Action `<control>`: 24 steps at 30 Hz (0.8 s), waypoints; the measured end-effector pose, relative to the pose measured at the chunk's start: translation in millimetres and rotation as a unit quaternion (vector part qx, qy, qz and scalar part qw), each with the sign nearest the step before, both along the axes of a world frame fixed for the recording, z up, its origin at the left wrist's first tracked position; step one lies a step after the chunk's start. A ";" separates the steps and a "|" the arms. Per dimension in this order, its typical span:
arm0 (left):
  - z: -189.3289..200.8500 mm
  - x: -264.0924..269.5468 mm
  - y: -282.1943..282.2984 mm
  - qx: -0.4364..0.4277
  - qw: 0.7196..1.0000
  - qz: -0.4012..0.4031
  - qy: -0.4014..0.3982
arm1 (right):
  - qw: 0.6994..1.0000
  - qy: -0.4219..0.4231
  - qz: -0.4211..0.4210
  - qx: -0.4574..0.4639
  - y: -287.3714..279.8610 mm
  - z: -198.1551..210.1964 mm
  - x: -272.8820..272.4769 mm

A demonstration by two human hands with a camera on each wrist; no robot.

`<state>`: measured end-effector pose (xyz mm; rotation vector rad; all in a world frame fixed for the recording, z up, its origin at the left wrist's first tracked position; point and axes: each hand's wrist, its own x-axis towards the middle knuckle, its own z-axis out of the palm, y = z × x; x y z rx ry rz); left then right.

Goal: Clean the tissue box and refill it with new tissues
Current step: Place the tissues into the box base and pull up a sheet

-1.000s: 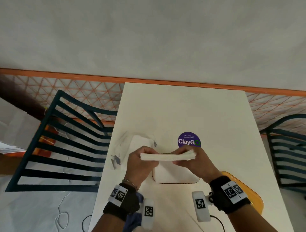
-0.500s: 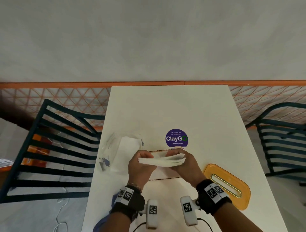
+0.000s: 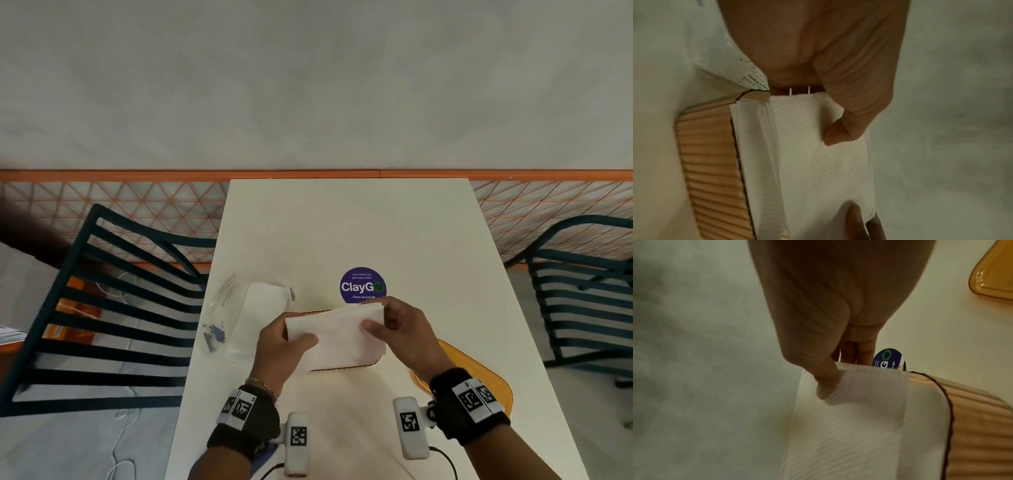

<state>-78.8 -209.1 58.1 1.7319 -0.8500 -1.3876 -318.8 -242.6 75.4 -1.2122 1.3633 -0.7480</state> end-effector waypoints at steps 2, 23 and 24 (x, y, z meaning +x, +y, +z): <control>-1.5 1.1 1.4 0.009 1.000 -0.005 0.001 | 1.000 0.009 -0.002 -0.020 -0.2 1.5 -0.7; -25.0 5.1 -11.5 0.014 0.977 -0.080 -0.198 | 0.968 0.232 0.086 -0.039 -27.0 -28.6 3.9; -25.0 4.1 -11.5 0.013 0.975 -0.085 -0.205 | 0.967 0.238 0.084 -0.043 -27.6 -28.7 4.6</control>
